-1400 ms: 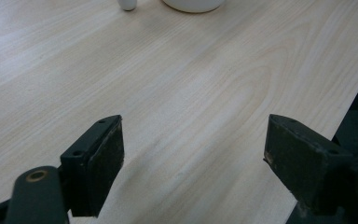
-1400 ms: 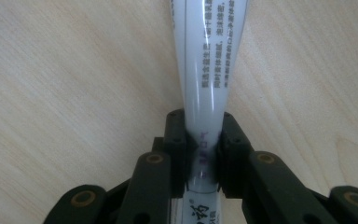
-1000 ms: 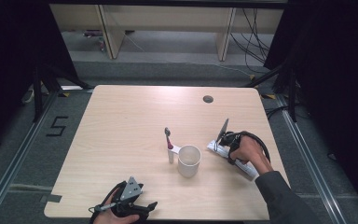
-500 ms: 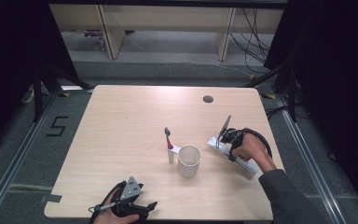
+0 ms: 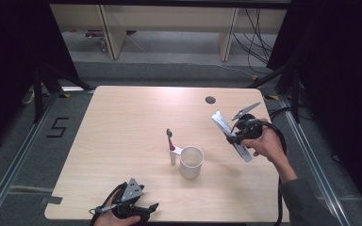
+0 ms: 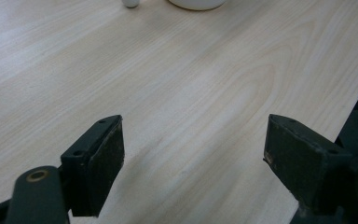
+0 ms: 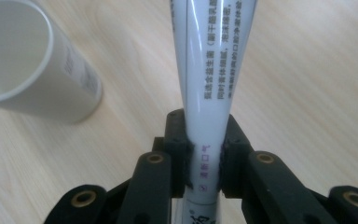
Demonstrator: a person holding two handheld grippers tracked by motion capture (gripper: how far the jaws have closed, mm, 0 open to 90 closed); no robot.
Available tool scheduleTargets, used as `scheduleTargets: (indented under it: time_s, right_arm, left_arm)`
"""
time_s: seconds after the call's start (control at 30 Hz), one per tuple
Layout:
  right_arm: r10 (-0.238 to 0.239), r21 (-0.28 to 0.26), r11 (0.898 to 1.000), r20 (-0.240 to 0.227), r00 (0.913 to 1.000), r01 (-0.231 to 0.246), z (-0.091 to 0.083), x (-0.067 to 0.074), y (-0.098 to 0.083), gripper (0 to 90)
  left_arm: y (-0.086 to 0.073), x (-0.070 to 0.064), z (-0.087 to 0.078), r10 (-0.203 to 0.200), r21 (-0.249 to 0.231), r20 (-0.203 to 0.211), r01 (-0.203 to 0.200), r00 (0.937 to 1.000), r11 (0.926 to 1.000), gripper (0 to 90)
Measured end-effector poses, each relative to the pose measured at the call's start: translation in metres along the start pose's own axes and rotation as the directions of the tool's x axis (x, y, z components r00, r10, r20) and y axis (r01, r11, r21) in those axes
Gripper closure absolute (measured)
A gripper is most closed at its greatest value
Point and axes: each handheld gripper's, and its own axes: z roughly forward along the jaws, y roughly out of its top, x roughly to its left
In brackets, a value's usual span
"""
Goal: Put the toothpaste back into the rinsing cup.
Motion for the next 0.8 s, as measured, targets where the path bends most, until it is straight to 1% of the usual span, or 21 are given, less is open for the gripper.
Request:
scheduleTargets:
  time_s: [0.03,0.13,0.17,0.2,0.23,0.27,0.3,0.33,0.37,0.43,0.47,0.5,0.53,0.57,0.6,0.63,0.67,0.7,0.73,0.77,0.8]
  right_arm:
    - [-0.018,-0.030,0.999,0.002,0.9998,0.018,-0.001,0.000,0.000,77.2]
    - [-0.020,-0.099,0.995,-0.017,0.9997,0.018,-0.004,0.006,0.002,77.2]
    - [-0.036,-0.134,0.990,-0.015,0.9992,0.034,-0.005,0.007,0.002,77.2]
    - [-0.034,-0.178,0.984,-0.008,0.9994,0.032,-0.003,0.009,0.002,77.2]
    - [-0.050,-0.205,0.978,-0.012,0.9987,0.047,-0.003,0.009,0.003,77.3]
    - [-0.054,-0.226,0.973,-0.004,0.9985,0.052,-0.004,0.010,0.003,77.2]
    - [-0.047,-0.246,0.968,-0.014,0.9988,0.042,-0.005,0.012,0.004,77.2]
    - [-0.021,-0.267,0.963,-0.026,0.9994,0.014,-0.006,0.015,0.004,77.2]
    - [-0.029,-0.299,0.954,-0.030,0.9991,0.019,-0.007,0.016,0.005,77.2]
    - [-0.031,-0.331,0.944,-0.050,0.9983,0.013,-0.009,0.017,0.006,77.2]
    - [-0.025,-0.345,0.939,-0.049,0.9985,0.007,-0.010,0.018,0.006,77.2]
    - [-0.043,-0.355,0.935,-0.051,0.9978,0.023,-0.010,0.018,0.007,77.1]
    - [-0.022,-0.368,0.930,-0.059,0.9980,-0.001,-0.011,0.021,0.007,77.2]
    - [-0.038,-0.399,0.917,-0.046,0.9982,0.016,-0.011,0.020,0.007,77.2]
    - [-0.032,-0.407,0.914,-0.059,0.9977,0.006,-0.012,0.021,0.007,77.2]
    - [-0.039,-0.423,0.906,-0.059,0.9975,0.011,-0.012,0.022,0.007,77.2]
    - [-0.037,-0.444,0.896,-0.054,0.9979,0.009,-0.012,0.024,0.007,77.2]
    - [-0.047,-0.457,0.889,-0.049,0.9977,0.019,-0.012,0.025,0.008,77.2]
    - [-0.041,-0.475,0.880,-0.060,0.9973,0.007,-0.013,0.026,0.008,77.2]
    - [-0.011,-0.489,0.872,-0.091,0.9958,-0.035,-0.013,0.029,0.007,77.2]
    - [-0.015,-0.500,0.865,-0.104,0.9945,-0.039,-0.013,0.029,0.008,77.2]
  left_arm:
    - [0.000,0.000,0.000,0.003,0.002,-0.002,-0.003,1.0000,1.0000,19.6]
    - [0.000,0.000,-0.001,0.009,0.007,0.001,-0.009,1.0000,0.9999,19.6]
    - [0.000,0.000,0.000,0.002,0.000,-0.001,-0.002,1.0000,1.0000,19.6]
    - [0.000,0.001,-0.001,0.010,0.007,-0.001,-0.010,1.0000,0.9999,19.6]
    - [0.000,0.000,-0.001,0.008,0.005,-0.001,-0.008,1.0000,1.0000,19.6]
    - [0.000,0.000,-0.001,0.011,0.007,-0.004,-0.011,0.9999,0.9999,19.6]
    - [0.000,0.000,-0.001,0.011,0.007,-0.004,-0.011,0.9999,0.9999,19.6]
    - [0.000,0.001,-0.001,0.010,0.005,0.000,-0.010,1.0000,0.9999,19.6]
    - [0.000,0.001,-0.001,0.008,0.004,-0.002,-0.008,1.0000,1.0000,19.6]
    - [0.000,0.000,-0.002,0.008,0.004,-0.001,-0.008,1.0000,1.0000,19.6]
    - [0.000,0.001,-0.002,0.011,0.005,-0.005,-0.011,0.9999,0.9999,19.6]
    - [0.000,0.000,-0.002,0.008,0.002,-0.002,-0.008,1.0000,1.0000,19.6]
    - [0.000,0.001,-0.002,0.009,-0.003,-0.006,-0.009,0.9999,1.0000,19.6]
    - [0.001,0.001,-0.002,0.009,-0.002,-0.005,-0.009,0.9999,1.0000,19.6]
    - [0.000,0.001,-0.002,0.006,-0.004,-0.009,-0.006,0.9999,1.0000,19.6]
    - [0.000,0.001,-0.002,0.013,0.001,-0.015,-0.013,0.9998,0.9999,19.6]
    - [0.000,0.001,-0.002,0.009,0.000,-0.013,-0.009,0.9999,1.0000,19.6]
    - [0.000,0.001,-0.002,0.004,-0.004,-0.008,-0.004,1.0000,1.0000,19.6]
    - [0.000,0.001,-0.002,0.000,-0.006,-0.007,0.000,1.0000,1.0000,19.6]
    - [0.000,0.001,-0.002,0.001,-0.006,-0.008,-0.001,1.0000,1.0000,19.6]
    - [0.000,0.001,-0.002,0.004,-0.006,-0.011,-0.004,0.9999,1.0000,19.6]
